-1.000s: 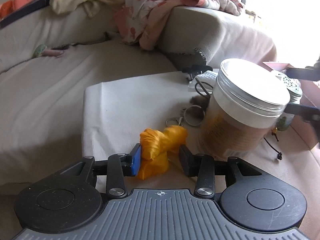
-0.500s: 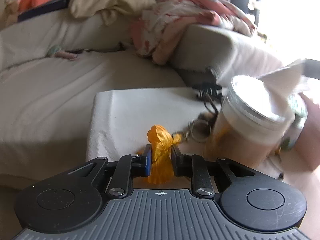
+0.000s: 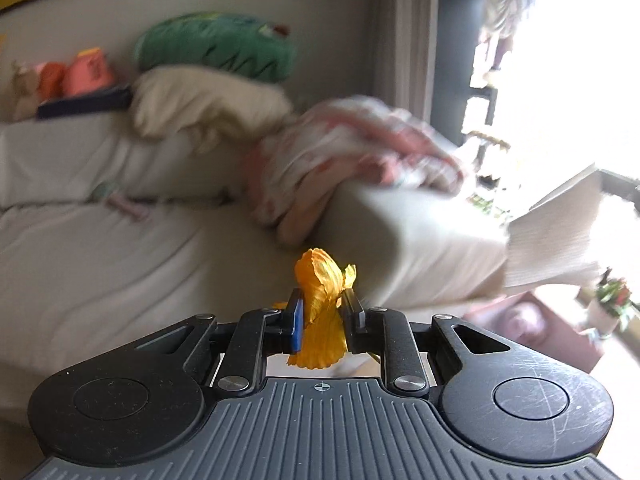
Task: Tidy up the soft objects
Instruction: 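Carry the orange flower into the pink box and open the left tool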
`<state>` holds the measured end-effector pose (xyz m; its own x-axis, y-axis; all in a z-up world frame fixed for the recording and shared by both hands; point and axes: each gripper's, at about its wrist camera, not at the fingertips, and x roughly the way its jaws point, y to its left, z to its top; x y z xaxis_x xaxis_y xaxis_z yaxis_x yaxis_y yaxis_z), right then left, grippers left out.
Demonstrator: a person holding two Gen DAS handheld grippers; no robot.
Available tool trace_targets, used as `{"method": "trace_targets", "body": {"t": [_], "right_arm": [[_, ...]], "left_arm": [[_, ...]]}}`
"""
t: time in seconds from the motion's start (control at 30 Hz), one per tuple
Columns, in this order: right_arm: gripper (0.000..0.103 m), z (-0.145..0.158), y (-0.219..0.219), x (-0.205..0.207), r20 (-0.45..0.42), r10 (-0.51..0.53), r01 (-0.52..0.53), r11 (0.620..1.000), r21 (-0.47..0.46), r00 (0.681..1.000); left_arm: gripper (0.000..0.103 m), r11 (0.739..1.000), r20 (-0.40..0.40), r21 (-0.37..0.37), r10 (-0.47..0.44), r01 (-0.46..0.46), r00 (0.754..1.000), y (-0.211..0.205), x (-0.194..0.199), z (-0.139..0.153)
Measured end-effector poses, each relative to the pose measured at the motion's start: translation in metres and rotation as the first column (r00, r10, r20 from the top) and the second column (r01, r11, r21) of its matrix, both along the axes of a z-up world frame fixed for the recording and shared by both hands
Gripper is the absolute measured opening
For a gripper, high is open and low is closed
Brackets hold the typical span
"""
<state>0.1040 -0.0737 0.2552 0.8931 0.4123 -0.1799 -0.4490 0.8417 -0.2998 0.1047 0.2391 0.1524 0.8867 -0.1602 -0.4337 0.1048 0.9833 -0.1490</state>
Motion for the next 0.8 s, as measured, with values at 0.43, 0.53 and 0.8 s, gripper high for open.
{"method": "trace_targets", "body": {"t": [0.43, 0.53, 0.8], "right_arm": [[0.002, -0.058, -0.106, 0.028, -0.181, -0.128, 0.134, 0.991, 0.016, 0.975], [0.003, -0.107, -0.114, 0.038, -0.334, -0.108, 0.103, 0.994, -0.032, 0.936], [0.062, -0.142, -0.12, 0.026, -0.428, -0.06, 0.041, 0.998, -0.054, 0.902]], "left_arm": [[0.027, 0.896, -0.199, -0.285, -0.402, 0.339, 0.894, -0.193, 0.11, -0.019], [0.027, 0.905, -0.347, -0.234, -0.419, 0.355, 0.839, -0.228, 0.124, -0.06], [0.028, 0.951, -0.225, -0.068, -0.311, 0.303, 0.923, -0.226, 0.122, -0.069]]}}
